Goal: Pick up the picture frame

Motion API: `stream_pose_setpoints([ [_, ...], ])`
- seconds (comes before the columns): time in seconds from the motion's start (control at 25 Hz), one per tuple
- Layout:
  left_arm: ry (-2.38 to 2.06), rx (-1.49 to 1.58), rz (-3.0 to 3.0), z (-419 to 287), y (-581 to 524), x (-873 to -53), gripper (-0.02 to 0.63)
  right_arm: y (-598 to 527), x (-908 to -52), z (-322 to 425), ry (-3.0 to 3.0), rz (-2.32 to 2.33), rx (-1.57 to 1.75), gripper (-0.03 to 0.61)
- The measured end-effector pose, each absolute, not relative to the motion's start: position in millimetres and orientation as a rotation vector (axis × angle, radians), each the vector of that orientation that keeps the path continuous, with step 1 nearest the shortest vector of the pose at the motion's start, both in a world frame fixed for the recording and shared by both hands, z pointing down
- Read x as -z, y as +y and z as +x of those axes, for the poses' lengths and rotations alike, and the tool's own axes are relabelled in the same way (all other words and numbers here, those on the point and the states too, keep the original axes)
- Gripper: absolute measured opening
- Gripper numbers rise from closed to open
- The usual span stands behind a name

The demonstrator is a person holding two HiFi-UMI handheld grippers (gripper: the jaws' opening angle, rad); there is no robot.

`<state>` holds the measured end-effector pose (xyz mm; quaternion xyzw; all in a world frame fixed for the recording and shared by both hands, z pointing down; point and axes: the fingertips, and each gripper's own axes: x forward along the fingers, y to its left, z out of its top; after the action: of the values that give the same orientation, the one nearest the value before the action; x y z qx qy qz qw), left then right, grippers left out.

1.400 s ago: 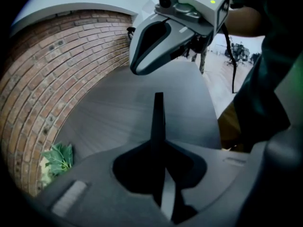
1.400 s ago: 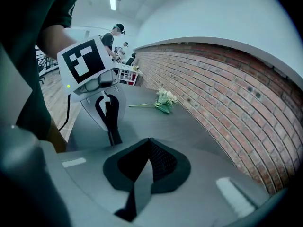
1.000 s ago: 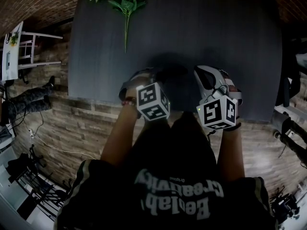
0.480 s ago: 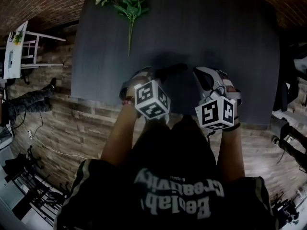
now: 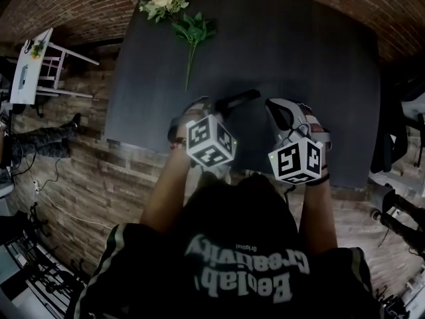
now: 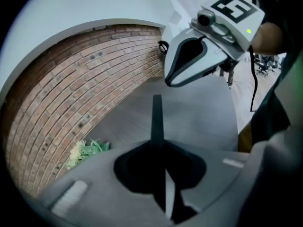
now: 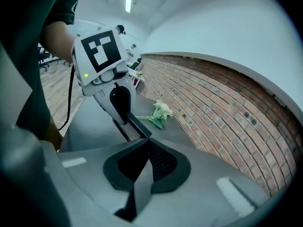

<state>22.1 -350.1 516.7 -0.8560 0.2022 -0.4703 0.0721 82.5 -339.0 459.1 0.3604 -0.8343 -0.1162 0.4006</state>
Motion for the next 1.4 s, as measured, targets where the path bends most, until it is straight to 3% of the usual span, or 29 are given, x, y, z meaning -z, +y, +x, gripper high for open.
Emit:
stream_pose_setpoints([
  [1.4, 1.030, 0.970, -2.560, 9, -359, -380, 0.041, -342, -354, 64, -2.352, 1.012, 0.372, 0.006],
])
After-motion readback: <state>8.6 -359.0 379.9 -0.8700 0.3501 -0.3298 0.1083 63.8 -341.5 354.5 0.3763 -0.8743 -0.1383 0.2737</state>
